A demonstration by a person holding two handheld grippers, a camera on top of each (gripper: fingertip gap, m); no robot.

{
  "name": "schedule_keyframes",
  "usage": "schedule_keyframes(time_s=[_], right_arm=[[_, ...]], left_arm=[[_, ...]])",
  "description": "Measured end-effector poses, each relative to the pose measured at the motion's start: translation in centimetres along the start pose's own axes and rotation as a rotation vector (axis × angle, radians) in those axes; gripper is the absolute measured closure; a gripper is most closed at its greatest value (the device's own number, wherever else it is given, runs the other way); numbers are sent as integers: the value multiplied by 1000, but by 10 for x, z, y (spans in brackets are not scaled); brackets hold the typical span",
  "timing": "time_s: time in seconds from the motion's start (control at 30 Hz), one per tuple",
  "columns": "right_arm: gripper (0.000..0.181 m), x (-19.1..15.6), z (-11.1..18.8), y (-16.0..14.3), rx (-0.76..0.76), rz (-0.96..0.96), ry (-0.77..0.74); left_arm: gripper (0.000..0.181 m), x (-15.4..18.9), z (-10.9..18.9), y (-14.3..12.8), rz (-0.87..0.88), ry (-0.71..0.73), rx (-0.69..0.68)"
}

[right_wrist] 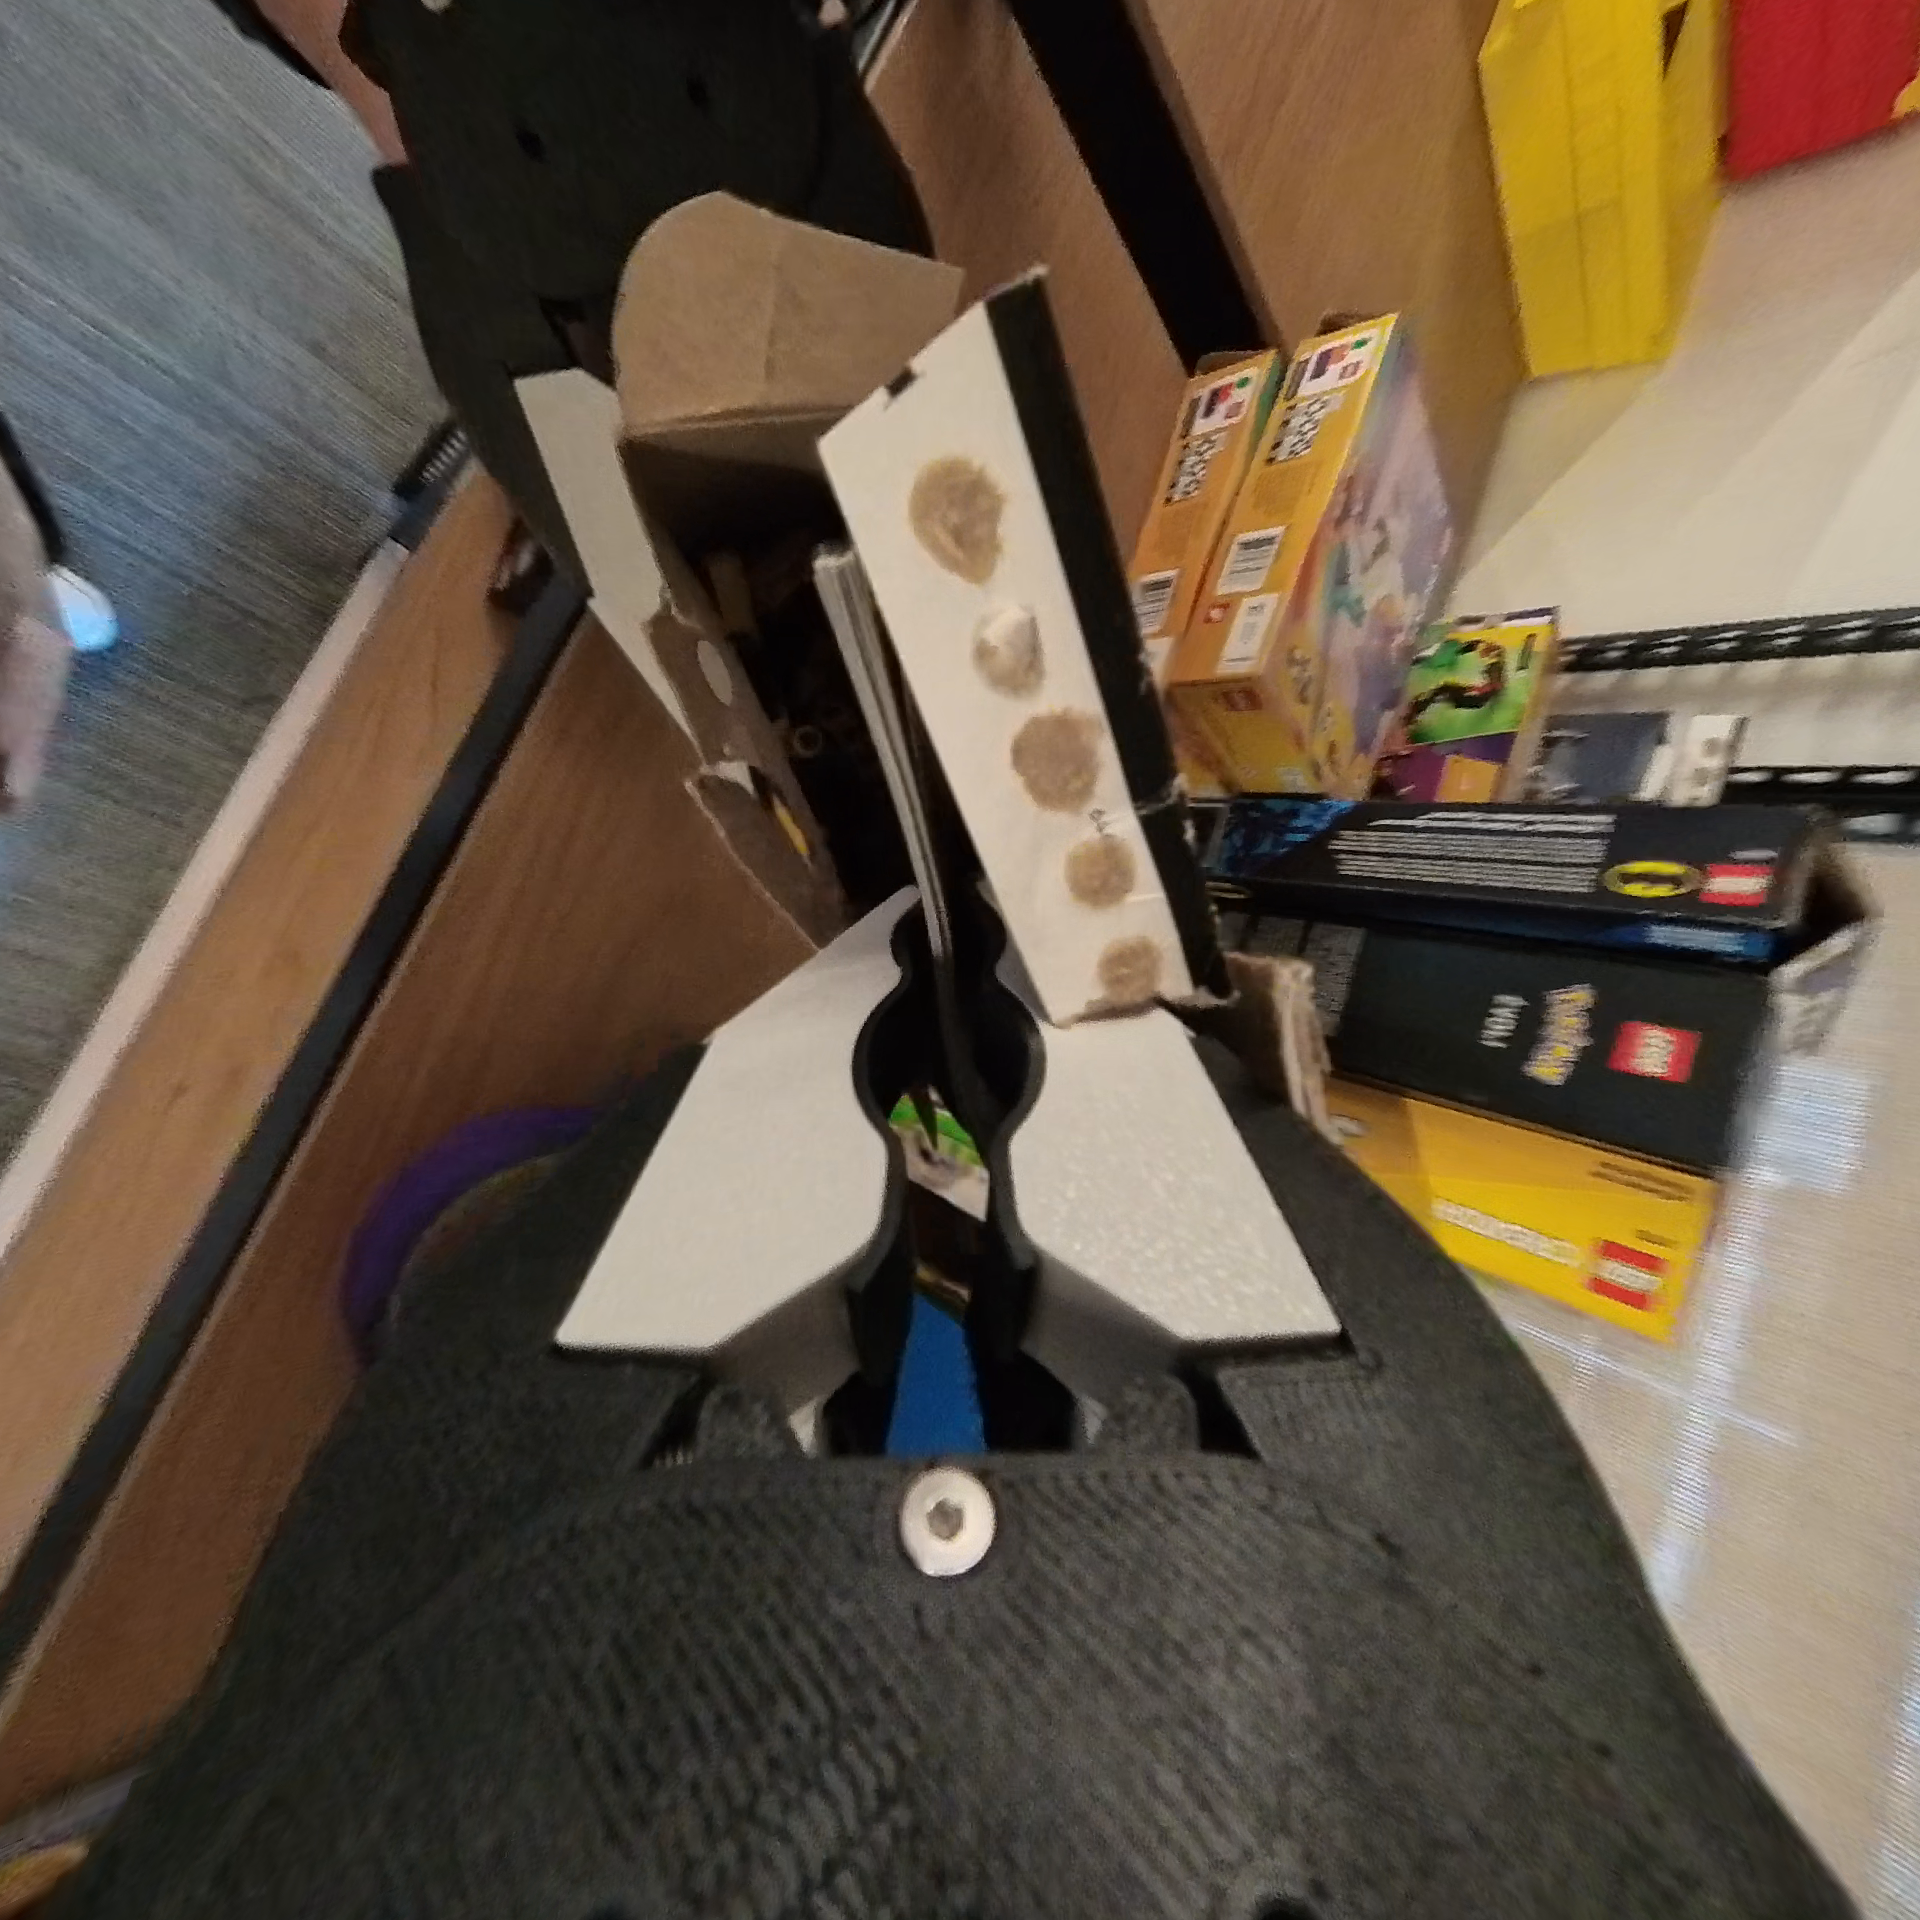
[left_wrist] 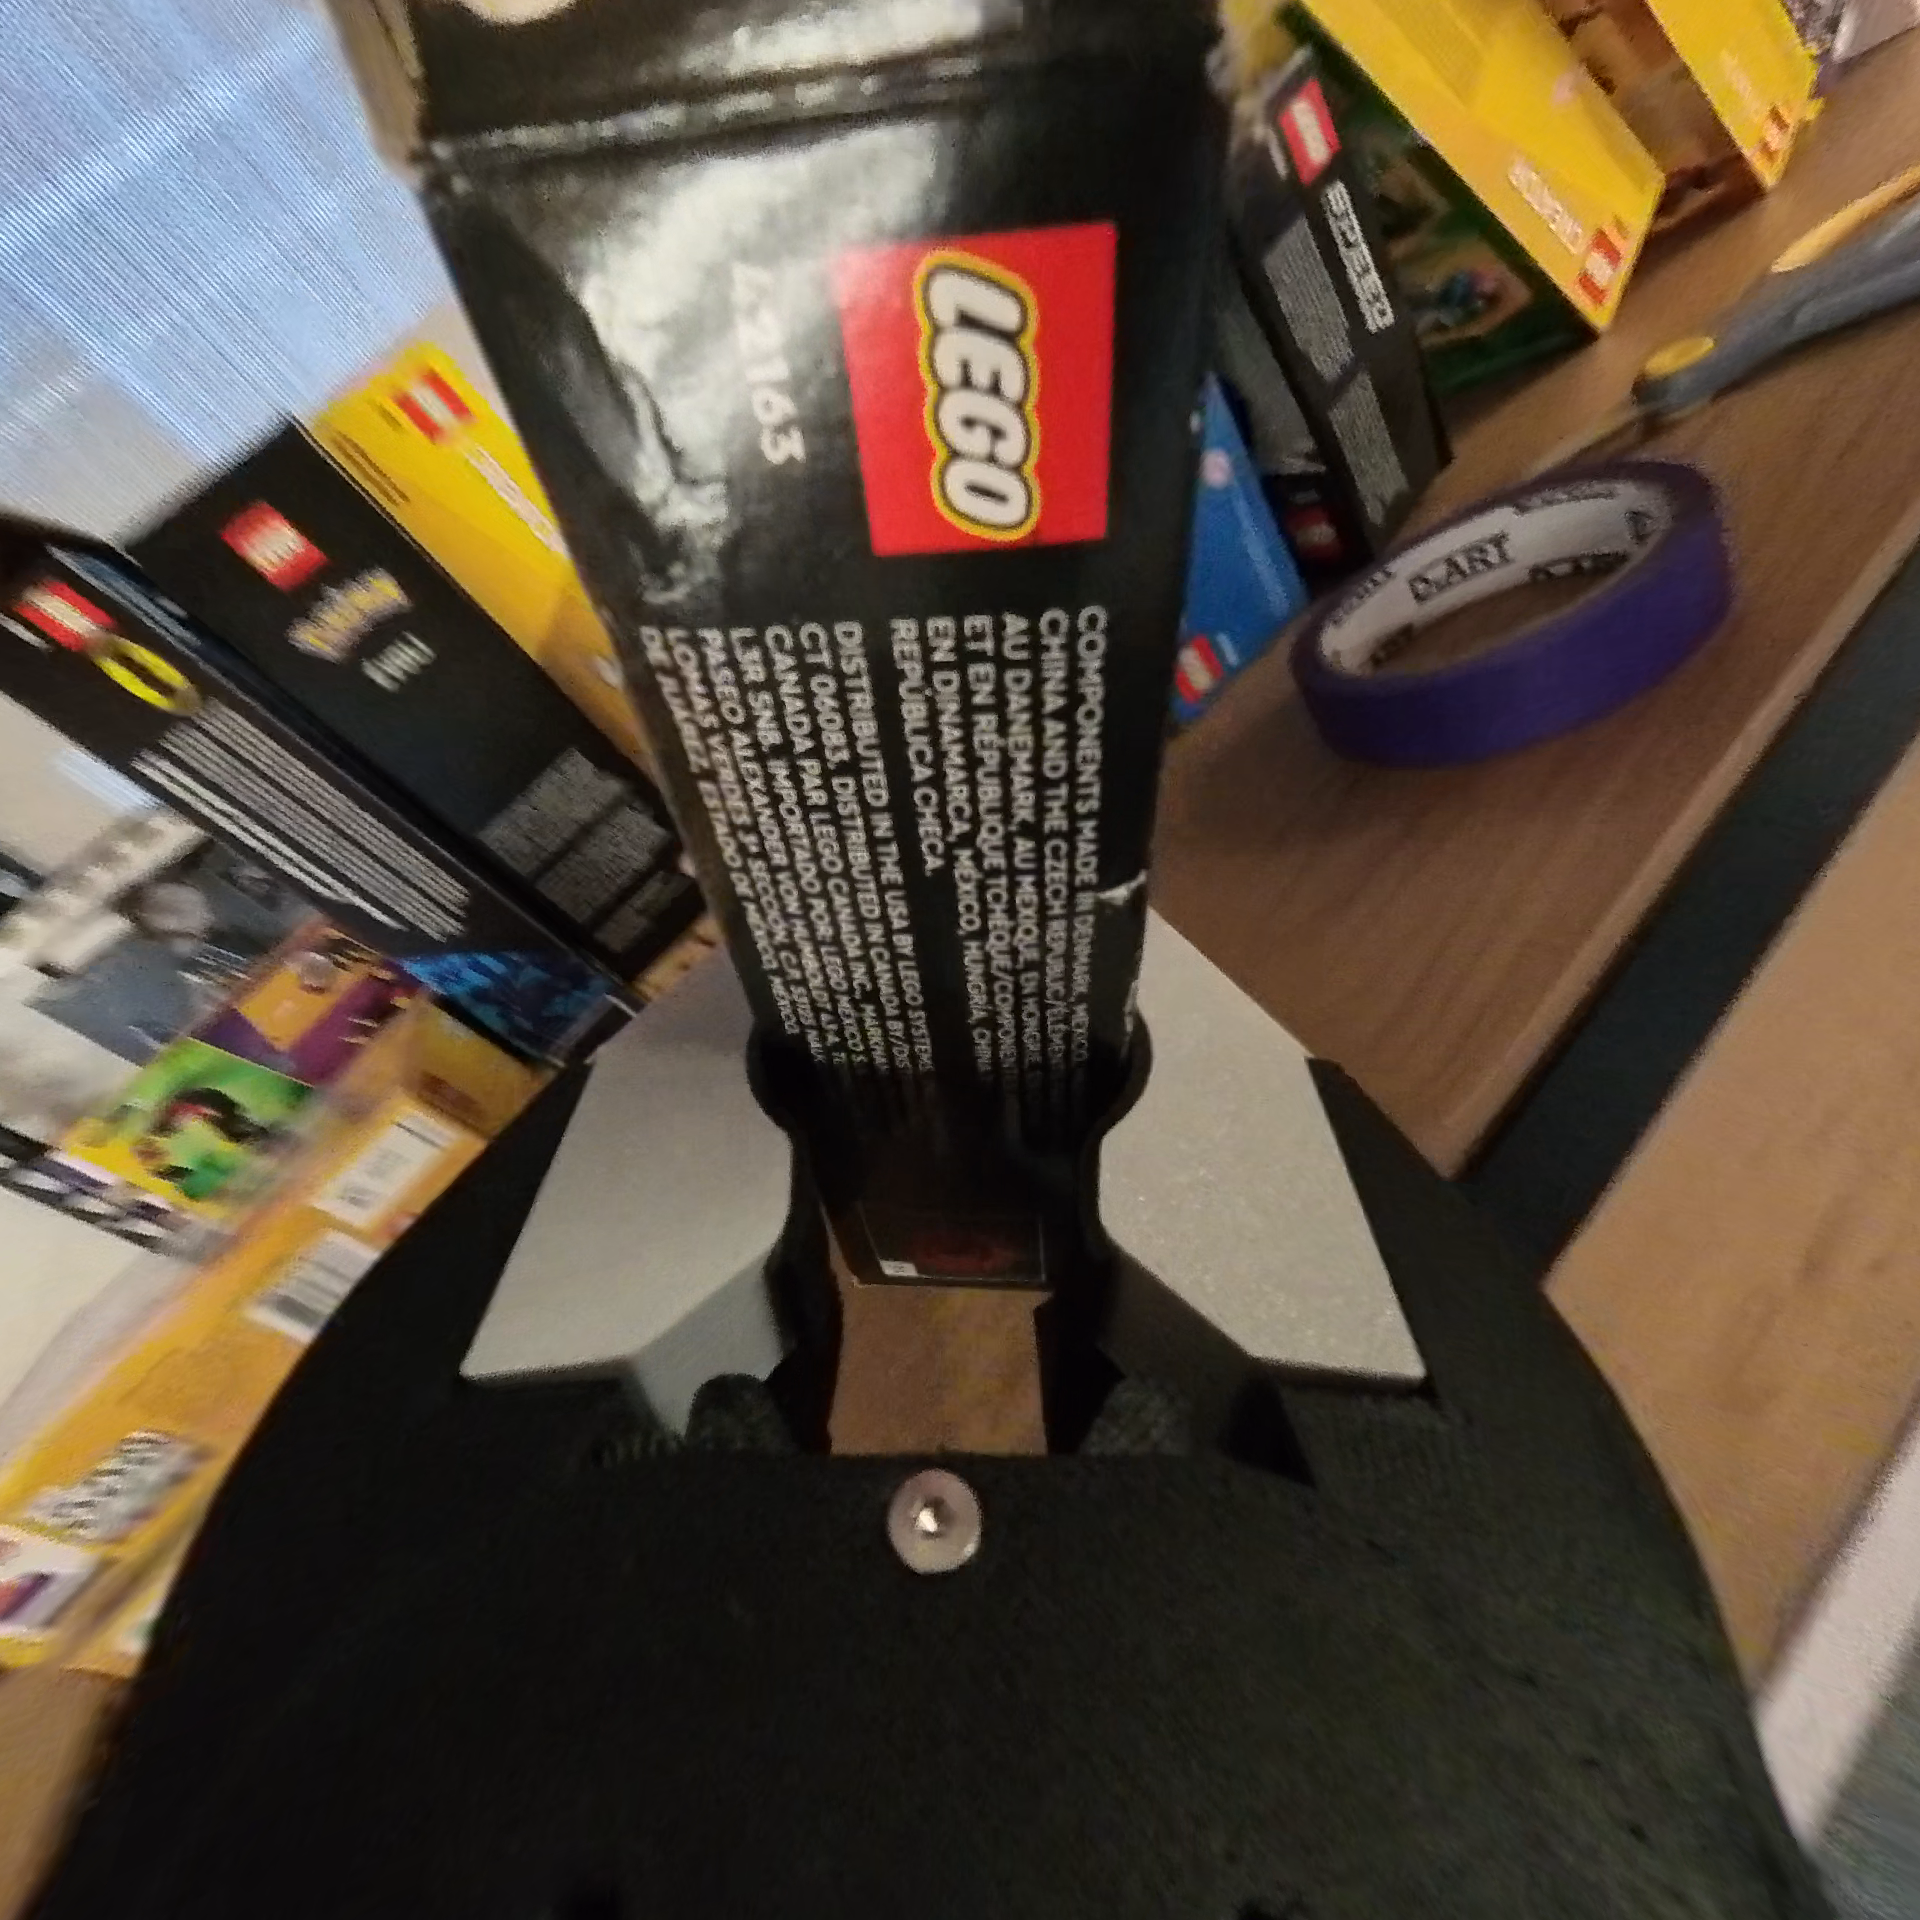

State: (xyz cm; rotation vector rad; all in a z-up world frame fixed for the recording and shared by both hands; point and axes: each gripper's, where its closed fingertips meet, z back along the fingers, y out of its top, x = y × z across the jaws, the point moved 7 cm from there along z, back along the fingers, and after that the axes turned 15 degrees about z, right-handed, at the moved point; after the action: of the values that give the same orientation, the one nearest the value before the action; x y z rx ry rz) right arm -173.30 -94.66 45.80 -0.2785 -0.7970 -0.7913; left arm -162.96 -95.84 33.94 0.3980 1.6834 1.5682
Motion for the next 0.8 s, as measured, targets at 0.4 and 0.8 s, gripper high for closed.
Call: schedule_keyframes(time_s=[0.4,0.8], right_arm=[[179,73,102,35,-112,158,-443],[179,93,143,49,-75,170,-562]], left_arm=[[130,-71,20,143,-510,258,236],[127,-73,36,193,-536,269,333]])
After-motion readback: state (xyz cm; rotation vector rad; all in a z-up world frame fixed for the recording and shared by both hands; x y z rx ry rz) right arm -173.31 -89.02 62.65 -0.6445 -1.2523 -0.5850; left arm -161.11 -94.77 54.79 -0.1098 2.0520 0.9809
